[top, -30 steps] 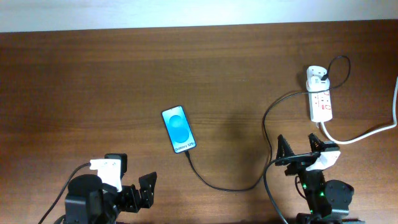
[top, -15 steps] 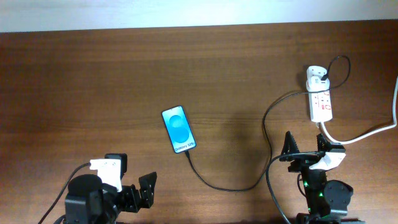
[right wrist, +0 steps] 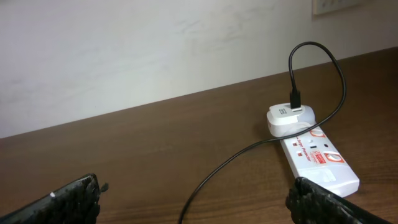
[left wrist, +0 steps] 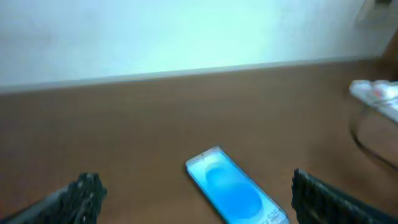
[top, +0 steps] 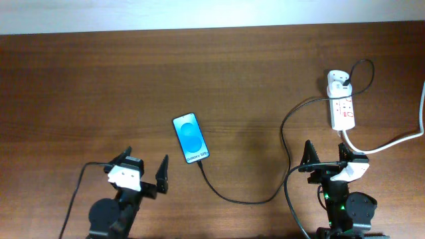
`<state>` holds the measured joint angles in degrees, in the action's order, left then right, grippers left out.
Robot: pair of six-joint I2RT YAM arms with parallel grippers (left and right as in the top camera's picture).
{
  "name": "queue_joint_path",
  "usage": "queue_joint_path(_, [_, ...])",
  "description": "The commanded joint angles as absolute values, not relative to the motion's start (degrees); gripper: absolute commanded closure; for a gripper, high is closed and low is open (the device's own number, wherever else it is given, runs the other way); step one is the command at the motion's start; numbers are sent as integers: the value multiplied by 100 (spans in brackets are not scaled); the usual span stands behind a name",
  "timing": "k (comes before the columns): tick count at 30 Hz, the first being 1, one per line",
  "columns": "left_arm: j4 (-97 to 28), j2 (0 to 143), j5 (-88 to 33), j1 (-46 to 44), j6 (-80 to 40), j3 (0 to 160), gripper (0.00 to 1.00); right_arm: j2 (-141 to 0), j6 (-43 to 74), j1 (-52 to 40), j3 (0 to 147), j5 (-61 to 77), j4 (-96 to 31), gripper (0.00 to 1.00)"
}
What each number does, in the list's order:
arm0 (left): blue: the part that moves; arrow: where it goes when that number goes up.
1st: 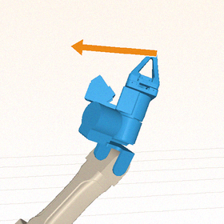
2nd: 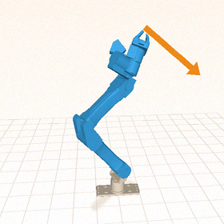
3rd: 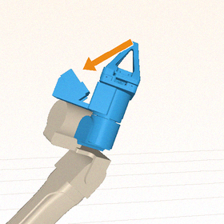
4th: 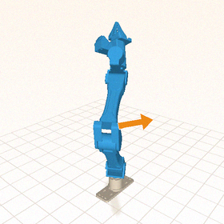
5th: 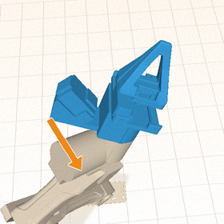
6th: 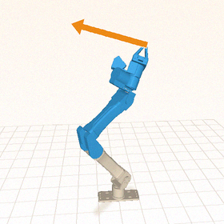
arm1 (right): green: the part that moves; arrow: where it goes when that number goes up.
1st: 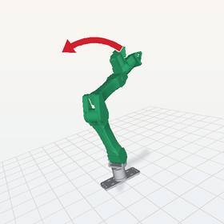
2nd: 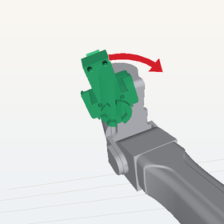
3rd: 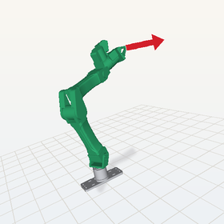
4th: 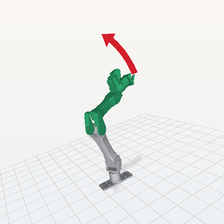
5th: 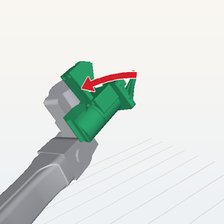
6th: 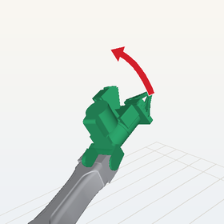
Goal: Plug charger to phone and switch on socket
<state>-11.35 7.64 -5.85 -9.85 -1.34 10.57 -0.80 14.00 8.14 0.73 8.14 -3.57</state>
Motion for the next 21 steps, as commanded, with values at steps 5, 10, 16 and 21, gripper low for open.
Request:
queue_joint_path(5, [-471,27,86,-556,637,45,1,-19,1444,777,32,766,-368,2])
queue_joint_path(10, [-473,27,-5,-49,633,47,1,-21,1444,777,32,766,-366,2])
queue_joint_path(16, [-471,30,-1,-43,633,47,1,-21,1444,777,32,766,-368,2])
queue_joint_path(21, [-471,30,-3,-43,633,47,1,-19,1444,777,32,766,-368,2])
